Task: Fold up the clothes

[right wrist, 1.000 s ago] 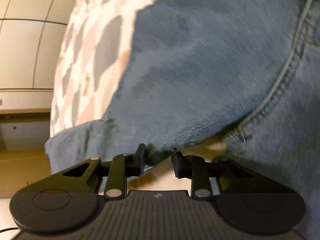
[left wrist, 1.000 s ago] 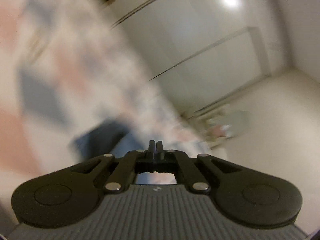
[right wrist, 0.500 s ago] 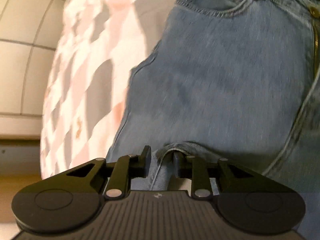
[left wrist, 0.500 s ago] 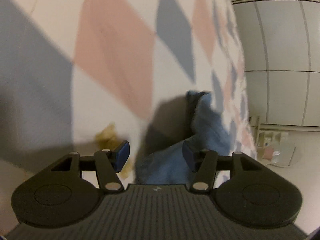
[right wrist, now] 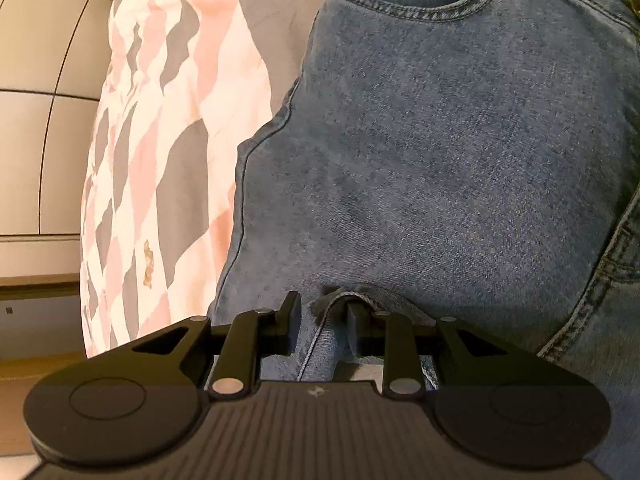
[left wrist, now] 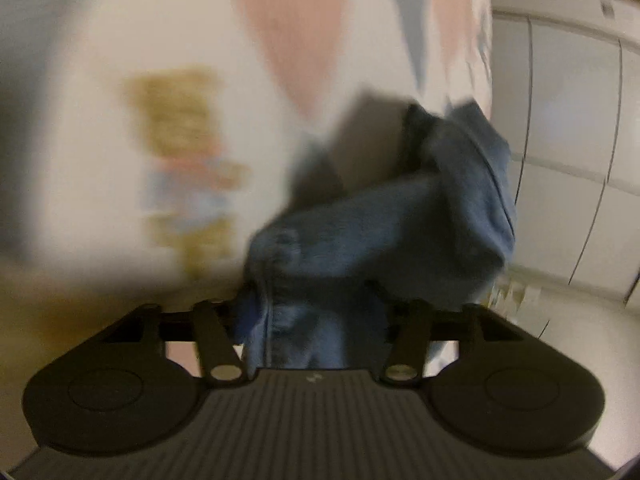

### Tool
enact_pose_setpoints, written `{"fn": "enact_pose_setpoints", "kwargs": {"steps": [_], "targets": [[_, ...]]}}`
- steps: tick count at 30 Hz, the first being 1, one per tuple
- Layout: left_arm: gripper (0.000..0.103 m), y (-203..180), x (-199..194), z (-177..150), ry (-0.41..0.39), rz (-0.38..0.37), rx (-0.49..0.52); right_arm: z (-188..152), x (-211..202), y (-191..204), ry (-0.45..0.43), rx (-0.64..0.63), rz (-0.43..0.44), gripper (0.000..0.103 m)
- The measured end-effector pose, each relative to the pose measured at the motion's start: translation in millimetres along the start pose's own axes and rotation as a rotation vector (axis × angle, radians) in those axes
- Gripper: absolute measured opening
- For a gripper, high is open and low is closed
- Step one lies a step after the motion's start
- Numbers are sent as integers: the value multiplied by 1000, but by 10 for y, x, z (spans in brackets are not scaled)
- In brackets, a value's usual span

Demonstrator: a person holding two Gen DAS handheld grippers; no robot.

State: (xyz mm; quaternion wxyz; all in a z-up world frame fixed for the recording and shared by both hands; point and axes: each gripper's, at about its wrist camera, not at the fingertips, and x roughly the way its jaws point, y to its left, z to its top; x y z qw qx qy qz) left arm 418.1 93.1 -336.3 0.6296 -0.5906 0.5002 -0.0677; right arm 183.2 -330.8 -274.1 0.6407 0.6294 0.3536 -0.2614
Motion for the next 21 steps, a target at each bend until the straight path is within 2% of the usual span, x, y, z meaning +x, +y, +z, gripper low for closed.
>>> {"fn": "enact_pose_setpoints", "kwargs": {"steps": [1, 4, 6, 7, 8, 9, 10, 11, 12, 14, 16, 17, 18, 20, 21], "targets": [[24, -173, 33, -18, 8, -27, 76, 8, -22, -8, 2, -2, 4, 29], [12, -763, 71, -135, 32, -85, 347, 23, -68, -29, 12, -7, 15, 29], [12, -1115, 100, -260, 30, -99, 511, 23, -106, -45, 11, -13, 22, 29], [13, -1236, 145, -303, 25, -68, 566, 21, -129, -56, 8, -16, 25, 29], [15, -1280, 213, -309, 24, -23, 577, 21, -129, -62, 6, -14, 29, 29], [25, -1245, 286, -276, 23, 18, 542, 21, -127, -67, 3, -12, 33, 29], [33, -1143, 330, -206, 35, 49, 466, 10, -129, -69, 1, -8, 34, 29], [33, -1009, 369, -115, 51, 49, 355, 6, -133, -70, 1, -9, 34, 29], [33, -857, 355, -21, 62, 3, 233, 2, -138, -70, 2, -10, 33, 29], [33, -624, 205, 115, 1, -82, 73, -3, -184, -60, 8, -18, 33, 29], [41, -526, 42, 231, -81, -89, 28, 4, -210, -38, 15, -21, 33, 29], [41, -483, 14, 297, -94, -88, -1, 23, -190, -38, 18, -17, 34, 29], [41, -462, 27, 345, -96, -96, -25, 39, -175, -44, 22, -11, 34, 29], [50, -421, 55, 440, -99, -113, -72, 47, -147, -51, 24, -8, 32, 29], [60, -420, 104, 436, -85, -119, -90, 44, -142, -55, 24, -13, 32, 29]]}}
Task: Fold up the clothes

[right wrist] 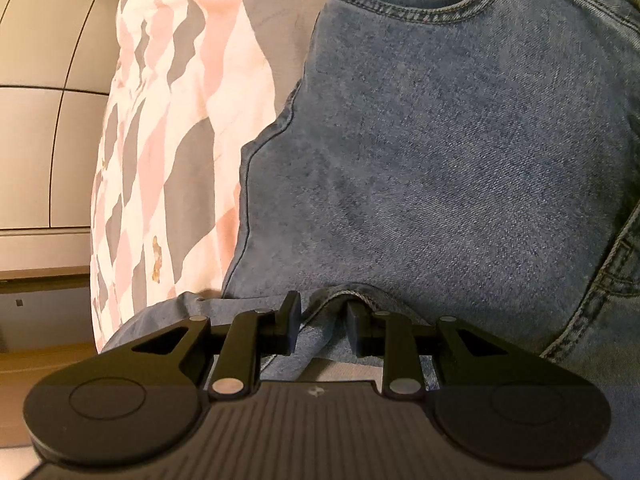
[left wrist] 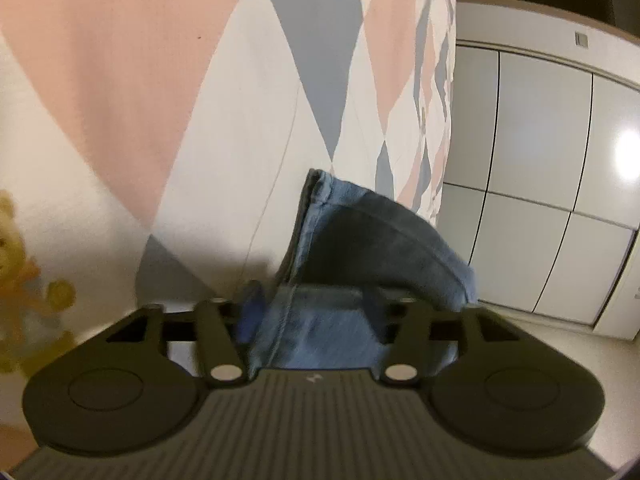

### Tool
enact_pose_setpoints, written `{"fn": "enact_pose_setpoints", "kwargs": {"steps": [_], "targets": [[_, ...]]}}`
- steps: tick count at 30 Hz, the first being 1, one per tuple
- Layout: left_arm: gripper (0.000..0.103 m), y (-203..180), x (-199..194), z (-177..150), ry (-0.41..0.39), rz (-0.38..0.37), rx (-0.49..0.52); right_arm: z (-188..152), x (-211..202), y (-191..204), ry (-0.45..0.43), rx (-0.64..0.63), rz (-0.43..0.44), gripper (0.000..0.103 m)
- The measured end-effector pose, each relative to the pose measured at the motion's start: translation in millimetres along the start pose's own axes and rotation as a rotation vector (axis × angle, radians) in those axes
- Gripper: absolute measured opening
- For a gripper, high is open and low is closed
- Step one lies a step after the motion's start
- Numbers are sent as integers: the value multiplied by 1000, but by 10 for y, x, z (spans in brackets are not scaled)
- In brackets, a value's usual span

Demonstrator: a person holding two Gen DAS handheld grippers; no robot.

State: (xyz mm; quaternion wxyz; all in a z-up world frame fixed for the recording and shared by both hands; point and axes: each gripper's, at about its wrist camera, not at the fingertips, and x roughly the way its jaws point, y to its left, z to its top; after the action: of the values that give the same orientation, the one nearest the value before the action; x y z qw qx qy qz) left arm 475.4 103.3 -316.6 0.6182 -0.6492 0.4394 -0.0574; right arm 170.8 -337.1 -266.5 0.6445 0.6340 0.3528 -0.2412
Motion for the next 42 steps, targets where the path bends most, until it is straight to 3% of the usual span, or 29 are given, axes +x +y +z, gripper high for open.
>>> {"fn": "enact_pose_setpoints", "kwargs": {"steps": [2, 4, 5, 7, 8, 10, 12, 15, 16, 22, 24, 27, 30, 31, 33, 36, 38, 39, 40, 42], "targets": [[63, 18, 98, -44, 30, -14, -31, 3, 31, 1, -1, -5, 0, 29], [59, 40, 198, -116, 65, -33, -57, 19, 65, 17, 1, -4, 0, 29], [51, 50, 249, -152, 83, -42, -69, 28, 75, 21, 3, -4, -3, 29], [16, -6, 457, -223, 110, -80, -36, 40, 84, 31, 8, -7, -10, 29], [11, -37, 558, -259, 123, -99, -18, 42, 83, 37, 11, -10, -12, 29], [6, -343, 439, -320, 57, -89, 109, 47, 81, 42, 15, -13, -13, 29], [6, -799, 268, -421, 12, -58, 309, 39, 36, 36, 15, -12, -8, 29], [9, -1501, 288, -761, 23, 100, 802, 26, 23, 65, 16, -23, -8, 30], [15, -1571, 335, -806, 50, 142, 905, 22, 24, 68, 13, -24, -8, 30], [24, -587, 67, -304, 62, 260, 470, 3, 21, 98, 7, -20, -6, 36], [24, -417, 79, -180, 41, 317, 429, 14, 29, 106, 14, -28, -7, 37], [23, -376, 294, -66, 78, 256, 413, 21, 50, 81, 16, -27, -5, 37], [25, -400, 359, 79, -8, 163, 311, 22, 68, 69, 18, -33, -6, 37], [30, -459, 405, 109, -15, 151, 330, 25, 72, 71, 20, -37, -8, 37], [43, -599, 601, 123, 15, 205, 429, 53, 87, 80, 28, -42, -10, 37], [44, -666, 870, 131, 29, 294, 508, 79, 106, 85, 37, -52, -14, 38], [43, -701, 938, 127, 30, 305, 537, 78, 119, 82, 34, -50, -15, 39], [37, -749, 982, 98, 37, 328, 580, 74, 124, 82, 31, -49, -15, 40], [9, -745, 962, 87, 42, 345, 622, 69, 127, 86, 28, -53, -16, 40], [2, -828, 970, 106, 79, 339, 660, 65, 127, 95, 25, -60, -18, 40]]}}
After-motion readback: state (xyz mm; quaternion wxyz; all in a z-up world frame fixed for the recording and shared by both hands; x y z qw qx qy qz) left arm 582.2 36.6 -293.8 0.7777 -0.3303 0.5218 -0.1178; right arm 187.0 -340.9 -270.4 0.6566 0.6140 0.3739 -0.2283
